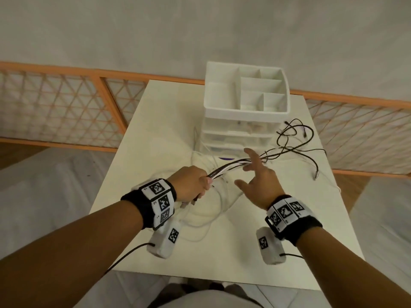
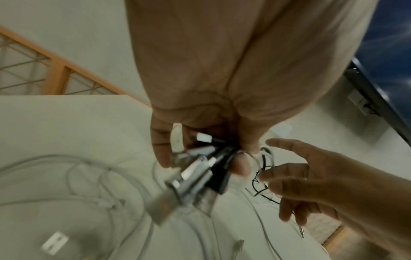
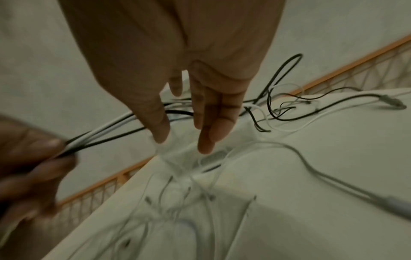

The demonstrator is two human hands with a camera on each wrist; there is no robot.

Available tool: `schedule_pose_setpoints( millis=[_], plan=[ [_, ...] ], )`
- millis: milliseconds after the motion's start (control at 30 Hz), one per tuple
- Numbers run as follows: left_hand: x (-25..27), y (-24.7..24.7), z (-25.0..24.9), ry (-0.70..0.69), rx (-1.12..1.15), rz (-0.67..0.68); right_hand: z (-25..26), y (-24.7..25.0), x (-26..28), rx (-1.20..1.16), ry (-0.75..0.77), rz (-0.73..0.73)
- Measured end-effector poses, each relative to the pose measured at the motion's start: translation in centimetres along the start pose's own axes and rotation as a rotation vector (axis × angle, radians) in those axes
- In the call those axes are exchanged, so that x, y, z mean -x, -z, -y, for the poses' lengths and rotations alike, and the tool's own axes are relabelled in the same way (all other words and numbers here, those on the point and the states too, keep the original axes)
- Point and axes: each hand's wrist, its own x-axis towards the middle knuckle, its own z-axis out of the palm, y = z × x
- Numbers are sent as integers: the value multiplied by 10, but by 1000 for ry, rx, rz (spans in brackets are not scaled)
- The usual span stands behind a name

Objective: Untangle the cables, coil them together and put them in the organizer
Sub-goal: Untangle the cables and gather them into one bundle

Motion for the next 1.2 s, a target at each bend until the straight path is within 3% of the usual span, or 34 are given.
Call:
schedule_pose_setpoints(
  millis=[100,167,267,333,500,633,800,867,967,1067,1200],
  plan=[
    [3,3,11,35,41,-98,0,-29,21,-78,184,12],
    [2,4,18,51,67,-125,0,-50,30,-33,258,149],
    [2,3,22,60,121,-129,-12,-83,33,304,211,484],
    [4,2,21,41,110,-152,-20,-98,33,455,119,547],
    [0,6,22,19,352,-170,-21,-81,24,297,47,213],
    [4,16,15,9,601,-159,-8,-13,5,7,12,-20],
    [6,28,4,34,756,-208,9,72,0,-323,-43,-341],
    [7,31,-5,29,804,-205,15,81,6,-380,16,-332],
    [10,33,-22,-16,841,-187,22,67,18,-317,192,-154],
    [12,31,-37,-66,857,-114,27,50,22,-269,241,-13],
    [13,22,-47,-132,674,-69,41,45,19,-162,330,14]
  ],
)
